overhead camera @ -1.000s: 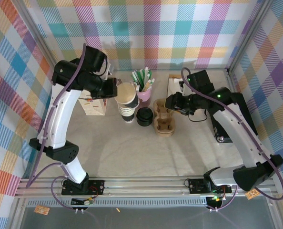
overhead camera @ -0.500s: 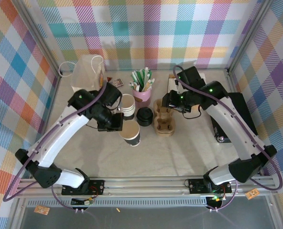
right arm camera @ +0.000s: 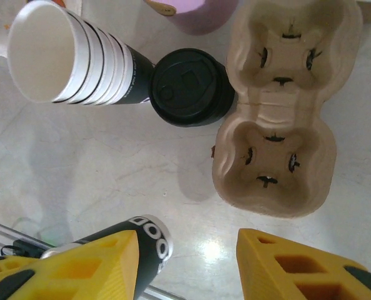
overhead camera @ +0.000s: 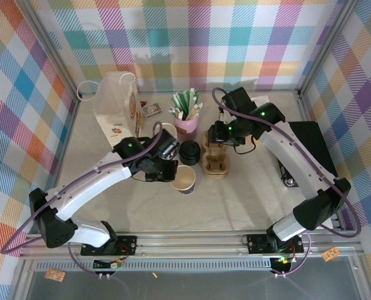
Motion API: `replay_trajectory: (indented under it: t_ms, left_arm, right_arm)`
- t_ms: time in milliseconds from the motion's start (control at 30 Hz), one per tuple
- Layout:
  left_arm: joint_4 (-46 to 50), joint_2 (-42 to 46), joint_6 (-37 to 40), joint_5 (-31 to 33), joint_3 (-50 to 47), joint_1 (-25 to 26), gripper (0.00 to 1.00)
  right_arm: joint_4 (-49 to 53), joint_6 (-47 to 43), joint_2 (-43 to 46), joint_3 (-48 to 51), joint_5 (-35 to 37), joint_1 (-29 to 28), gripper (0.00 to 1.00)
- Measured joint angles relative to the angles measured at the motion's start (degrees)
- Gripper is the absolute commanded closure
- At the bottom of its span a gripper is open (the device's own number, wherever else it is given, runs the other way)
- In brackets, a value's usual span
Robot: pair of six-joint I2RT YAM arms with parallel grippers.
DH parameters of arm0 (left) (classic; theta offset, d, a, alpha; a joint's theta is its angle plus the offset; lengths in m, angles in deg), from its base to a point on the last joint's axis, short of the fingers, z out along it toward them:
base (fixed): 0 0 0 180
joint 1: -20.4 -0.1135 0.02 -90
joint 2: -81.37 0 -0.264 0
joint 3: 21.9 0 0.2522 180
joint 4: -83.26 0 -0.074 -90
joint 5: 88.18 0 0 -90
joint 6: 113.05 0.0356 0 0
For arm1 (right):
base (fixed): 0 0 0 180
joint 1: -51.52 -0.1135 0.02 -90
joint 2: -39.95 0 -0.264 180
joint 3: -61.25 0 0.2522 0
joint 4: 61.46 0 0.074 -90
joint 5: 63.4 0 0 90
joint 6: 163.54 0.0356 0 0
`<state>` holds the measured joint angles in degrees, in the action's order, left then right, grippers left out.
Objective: Pack the takeout coffee
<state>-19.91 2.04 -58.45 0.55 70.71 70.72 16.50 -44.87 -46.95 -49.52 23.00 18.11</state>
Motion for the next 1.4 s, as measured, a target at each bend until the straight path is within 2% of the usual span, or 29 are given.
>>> replay_trajectory:
  t_ms: [200,733,1400]
  left_arm:
    - [-2.14,-6.01,-0.66,2.08,0.00,3.65,1.00]
    - [-6.23,-8.61,1.62,1.18,-4.57,3.72,1.00]
    - [-5.14,-12.76,1.79,1.60,-4.17,3.72,1.00]
  right_arm:
    - [-1.95,-2.23,2.60,1.79,0.11,0.00,0.53]
    - [-1.81,-1.07,2.51,2.56,0.13,-0.02,0.52]
    - [-6.16,-1.29,-1.42,5.03,-4.09,-0.07,0.52]
